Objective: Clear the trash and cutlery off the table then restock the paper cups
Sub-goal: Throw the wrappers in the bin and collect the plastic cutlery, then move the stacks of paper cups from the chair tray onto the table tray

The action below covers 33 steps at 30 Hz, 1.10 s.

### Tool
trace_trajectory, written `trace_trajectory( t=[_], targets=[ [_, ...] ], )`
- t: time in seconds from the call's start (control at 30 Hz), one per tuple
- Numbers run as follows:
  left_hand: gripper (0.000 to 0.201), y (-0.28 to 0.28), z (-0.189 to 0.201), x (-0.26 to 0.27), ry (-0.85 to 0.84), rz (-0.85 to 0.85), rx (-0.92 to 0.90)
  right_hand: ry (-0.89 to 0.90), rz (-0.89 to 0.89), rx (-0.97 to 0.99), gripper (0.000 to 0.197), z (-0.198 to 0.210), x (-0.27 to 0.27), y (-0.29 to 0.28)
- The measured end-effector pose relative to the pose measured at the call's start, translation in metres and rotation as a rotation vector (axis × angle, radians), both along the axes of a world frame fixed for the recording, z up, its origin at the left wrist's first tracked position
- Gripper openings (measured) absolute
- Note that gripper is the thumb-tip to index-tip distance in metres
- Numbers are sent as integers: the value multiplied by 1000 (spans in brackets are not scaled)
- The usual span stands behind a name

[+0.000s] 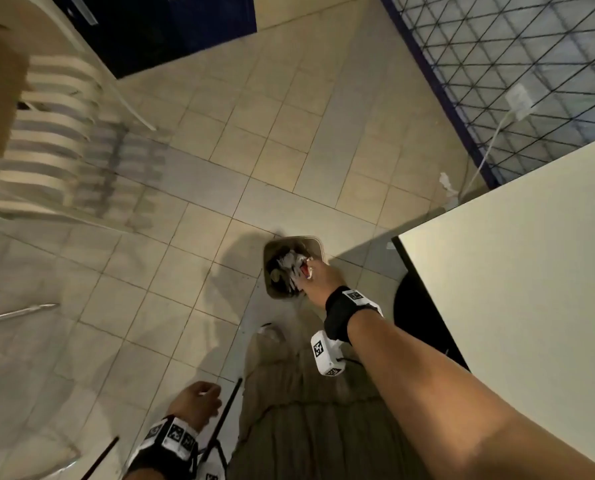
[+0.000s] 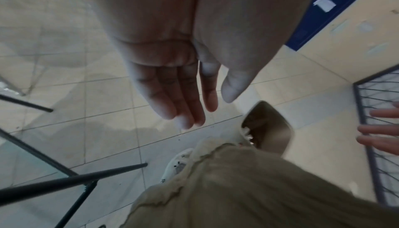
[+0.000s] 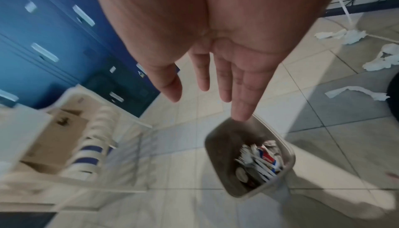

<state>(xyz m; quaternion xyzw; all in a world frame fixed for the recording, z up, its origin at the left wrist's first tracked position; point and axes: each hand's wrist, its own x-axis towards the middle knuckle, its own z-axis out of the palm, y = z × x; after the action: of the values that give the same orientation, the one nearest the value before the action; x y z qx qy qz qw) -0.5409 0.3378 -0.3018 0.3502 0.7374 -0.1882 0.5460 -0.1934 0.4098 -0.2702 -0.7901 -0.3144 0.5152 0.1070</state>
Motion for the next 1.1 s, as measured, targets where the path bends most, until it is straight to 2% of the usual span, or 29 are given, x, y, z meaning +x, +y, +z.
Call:
trace_trajectory(
  t=[0.1, 0.23, 0.33, 0.4, 0.47, 0.6, 0.77, 0.97, 1.1],
  targets=[
    [18, 19, 52, 19, -35, -173, 49, 72, 20, 63, 35, 92, 5, -9],
    [18, 55, 147, 74, -73, -654, 124, 146, -159, 169, 18, 198, 28, -43],
    [15, 85, 216, 127, -171, -974, 274, 153, -308, 257, 18, 255, 60, -86],
    [14, 97, 258, 165, -254, -1074, 408, 47, -392, 309, 18, 289, 80, -124],
    [12, 100, 291, 204, -351, -1195, 505, 70, -539, 370, 20, 313, 98, -165],
    [7, 85, 340, 285, -539, -1413, 580, 0, -827, 418, 21, 330, 126, -255],
    [8, 19, 382, 373, -800, -1580, 566, -115, -1204, 477, 17, 333, 131, -379],
    [17, -122, 414, 455, -1047, -1741, 506, -156, -1608, 518, 15, 325, 111, -544],
    [42, -239, 413, 501, -1161, -1823, 456, -219, -1784, 478, 14, 308, 89, -656]
  ],
)
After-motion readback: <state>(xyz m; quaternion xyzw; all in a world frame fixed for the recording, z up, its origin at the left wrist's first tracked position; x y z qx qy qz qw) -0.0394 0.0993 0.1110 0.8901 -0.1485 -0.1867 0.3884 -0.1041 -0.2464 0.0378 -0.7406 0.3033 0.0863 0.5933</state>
